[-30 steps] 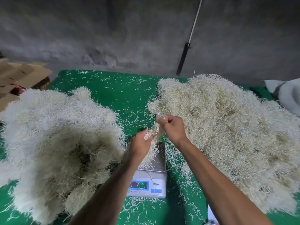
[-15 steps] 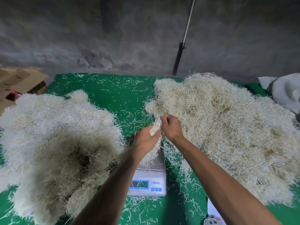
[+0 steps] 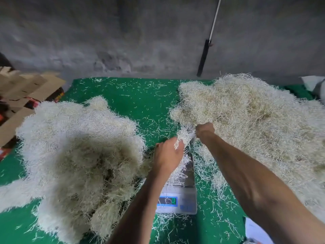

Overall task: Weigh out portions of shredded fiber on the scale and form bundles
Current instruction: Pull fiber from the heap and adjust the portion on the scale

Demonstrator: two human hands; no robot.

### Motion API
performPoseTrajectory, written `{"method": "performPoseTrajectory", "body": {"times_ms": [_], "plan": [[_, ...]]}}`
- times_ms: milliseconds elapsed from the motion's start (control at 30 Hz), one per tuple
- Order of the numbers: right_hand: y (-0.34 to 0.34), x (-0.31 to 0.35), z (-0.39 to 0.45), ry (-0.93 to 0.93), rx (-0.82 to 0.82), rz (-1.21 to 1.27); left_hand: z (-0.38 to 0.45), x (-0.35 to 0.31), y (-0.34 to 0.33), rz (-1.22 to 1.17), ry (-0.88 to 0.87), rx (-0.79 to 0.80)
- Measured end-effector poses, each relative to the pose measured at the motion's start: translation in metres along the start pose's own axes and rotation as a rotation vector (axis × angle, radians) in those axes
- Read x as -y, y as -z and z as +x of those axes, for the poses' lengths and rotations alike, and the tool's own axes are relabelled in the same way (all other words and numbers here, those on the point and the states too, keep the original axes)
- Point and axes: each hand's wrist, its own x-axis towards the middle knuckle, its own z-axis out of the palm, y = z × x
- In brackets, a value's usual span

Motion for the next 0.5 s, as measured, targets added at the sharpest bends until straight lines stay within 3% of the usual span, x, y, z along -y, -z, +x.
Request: {"method": "performPoseTrajectory", "body": {"times_ms": [100,200,267,400,500], "plan": [[0.021,0.002,0.005,0.114,-0.001,0.092,0.0,0.009,0.0,-0.08,0.135,-0.046],[0.018,-0.007,-0.028,0.207,0.452,0.069,0.01,0.01,-0.005,-0.121,0.142,0.037],[0.018,-0.02,-0.045,0.292,0.621,-0.077,0.015,0.009,-0.011,-0.122,0.095,0.103],[0.004,-0.023,-0.038,0.251,0.493,0.045,0.02,0.008,-0.023,-0.179,0.114,0.183],[-0.009,-0.013,-0.029,0.155,0.288,0.1,0.018,0.0,-0.023,-0.182,0.113,0.116]]}}
